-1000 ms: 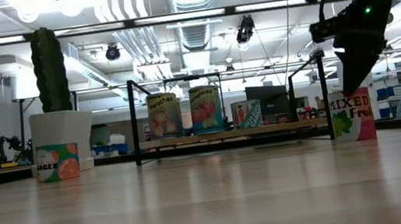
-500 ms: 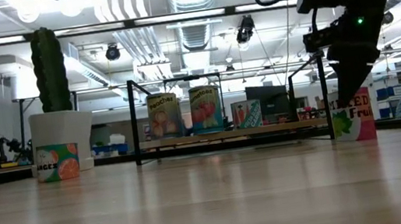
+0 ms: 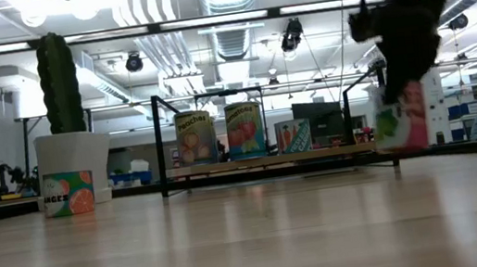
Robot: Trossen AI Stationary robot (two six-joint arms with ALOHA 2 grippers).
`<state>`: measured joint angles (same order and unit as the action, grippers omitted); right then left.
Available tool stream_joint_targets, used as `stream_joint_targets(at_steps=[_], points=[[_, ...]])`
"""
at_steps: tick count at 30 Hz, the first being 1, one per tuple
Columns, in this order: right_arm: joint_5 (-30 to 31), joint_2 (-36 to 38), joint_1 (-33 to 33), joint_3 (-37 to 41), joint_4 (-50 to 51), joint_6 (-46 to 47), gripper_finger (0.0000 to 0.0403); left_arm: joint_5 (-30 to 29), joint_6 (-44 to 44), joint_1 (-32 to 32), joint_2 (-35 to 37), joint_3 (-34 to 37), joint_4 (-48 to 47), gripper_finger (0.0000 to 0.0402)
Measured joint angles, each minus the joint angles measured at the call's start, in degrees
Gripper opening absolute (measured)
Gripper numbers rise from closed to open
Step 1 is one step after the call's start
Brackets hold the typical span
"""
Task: Pick and place cans onto a shelf
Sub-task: Put the canned mixed fruits on the shelf
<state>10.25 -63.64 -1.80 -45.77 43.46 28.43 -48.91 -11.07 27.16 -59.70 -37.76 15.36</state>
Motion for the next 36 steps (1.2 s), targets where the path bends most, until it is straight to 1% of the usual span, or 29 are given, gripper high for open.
stream_joint_targets(at_steps=[3, 6, 10, 13, 16, 21, 26, 28, 36], points=[[0.9, -2.1, 1.1, -4.9, 0.0, -1.7, 0.0278, 0.0, 0.0, 0.0, 0.0, 0.0, 0.0, 0.0013], [4.1, -5.2, 0.8, -10.4, 2.0, -4.0, 0.0279, 0.0, 0.0, 0.0, 0.0, 0.0, 0.0, 0.0013], [7.7, -10.7, -2.2, -18.5, 8.2, -9.3, 0.028, 0.0, 0.0, 0.0, 0.0, 0.0, 0.0, 0.0013], [7.8, -14.5, -5.7, -23.4, 10.6, -14.5, 0.028, 0.0, 0.0, 0.0, 0.0, 0.0, 0.0, 0.0013], [7.8, -17.3, -9.7, -26.2, 10.7, -20.0, 0.028, 0.0, -0.1, 0.0, 0.0, 0.0, 0.0, 0.0013], [5.6, -18.6, -16.6, -27.2, 10.7, -25.9, 0.0281, 0.0, -0.2, 0.0, 0.0, 0.0, 0.0, 0.0013], [1.2, -18.3, -21.9, -24.8, 8.0, -29.5, 0.0281, 0.0, -0.2, 0.0, 0.0, 0.0, 0.0, 0.0013], [0.1, -18.2, -22.9, -24.1, 6.7, -30.2, 0.0281, 0.0, -0.2, 0.0, 0.0, 0.0, 0.0, 0.0013], [0.1, -18.2, -23.4, -21.1, 3.8, -32.9, 0.0286, 0.0, -0.2, 0.0, 0.0, 0.0, 0.0, 0.0013]])
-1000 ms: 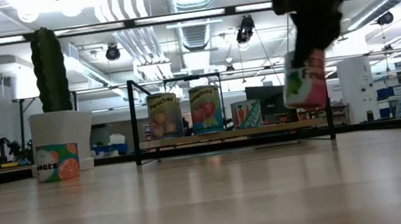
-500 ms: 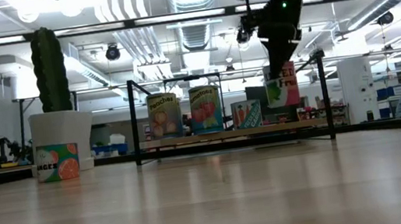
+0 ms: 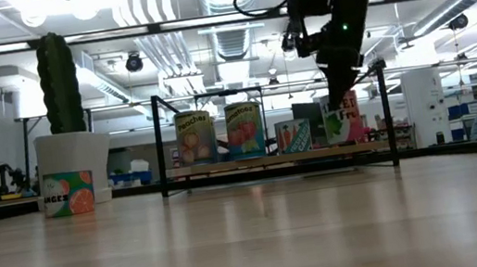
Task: Pick and place cans onto a shelf
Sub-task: Put the canned mixed fruits on the shelf
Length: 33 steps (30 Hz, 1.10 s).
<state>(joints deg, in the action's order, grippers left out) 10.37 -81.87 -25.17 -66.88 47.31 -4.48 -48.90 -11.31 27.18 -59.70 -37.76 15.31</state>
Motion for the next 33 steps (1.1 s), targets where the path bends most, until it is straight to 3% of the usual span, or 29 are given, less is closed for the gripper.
stream_joint_targets(at_steps=[10, 33], points=[[0.2, 0.1, -0.4, 2.6, -3.1, -0.8, 0.0326, 0.0, 0.0, 0.0, 0.0, 0.0, 0.0, 0.0013], [0.1, 0.1, -0.7, 2.6, -3.3, 0.0, 0.0329, 0.0, 0.0, 0.0, 0.0, 0.0, 0.1, 0.0014]])
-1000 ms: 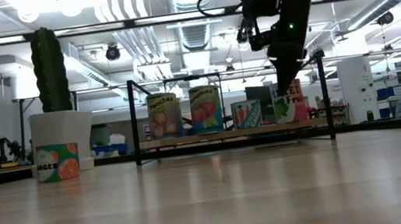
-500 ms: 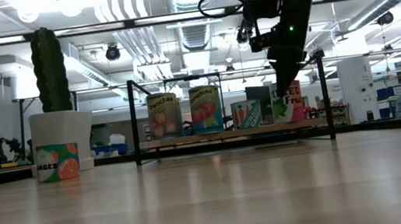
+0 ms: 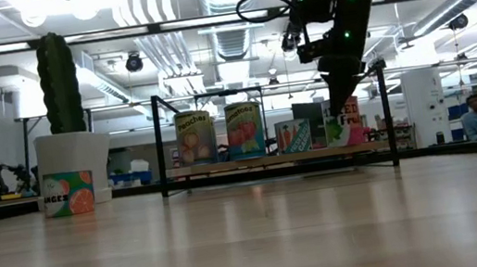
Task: Pick and place cans onto a shelf
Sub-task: Put the canned mixed fruits on the shelf
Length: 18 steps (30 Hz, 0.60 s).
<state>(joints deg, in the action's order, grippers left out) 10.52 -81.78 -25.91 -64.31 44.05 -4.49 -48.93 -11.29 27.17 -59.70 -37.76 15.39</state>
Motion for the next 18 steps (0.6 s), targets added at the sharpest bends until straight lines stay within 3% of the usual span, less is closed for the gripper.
stream_joint_targets(at_steps=[18], points=[[0.1, -0.1, -0.8, 0.0, -0.6, 1.3, 0.0329, 0.0, 0.0, 0.0, 0.0, 0.0, 0.1, 0.0013]])
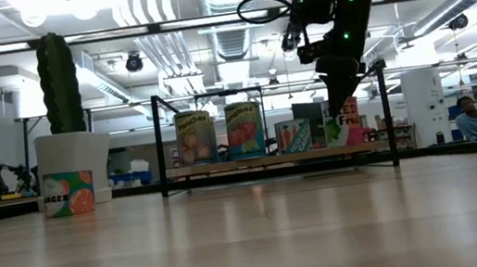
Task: Pick and place cans onto a shelf
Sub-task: Put the canned mixed fruits on the shelf, then put the canned pineapple on the shelf
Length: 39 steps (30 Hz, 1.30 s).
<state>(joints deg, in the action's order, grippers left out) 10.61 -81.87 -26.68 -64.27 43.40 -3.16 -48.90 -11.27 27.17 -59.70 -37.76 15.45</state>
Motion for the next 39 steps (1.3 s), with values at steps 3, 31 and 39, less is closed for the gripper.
stream_joint_targets(at_steps=[3, 31, 39], points=[[0.0, 0.0, 0.0, 0.0, 0.0, 0.0, 0.0329, 0.0, 0.0, 0.0, 0.0, 0.0, 0.0, 0.0013], [0.0, 0.1, 0.0, -2.9, 2.0, -1.4, 0.0354, 0.0, 0.0, 0.0, 0.0, 0.0, 0.0, 0.0013], [-0.1, 1.0, 2.3, -9.5, 7.3, -0.1, 0.0354, 0.0, -0.1, 0.0, 0.0, 0.0, 0.0, 0.0013]])
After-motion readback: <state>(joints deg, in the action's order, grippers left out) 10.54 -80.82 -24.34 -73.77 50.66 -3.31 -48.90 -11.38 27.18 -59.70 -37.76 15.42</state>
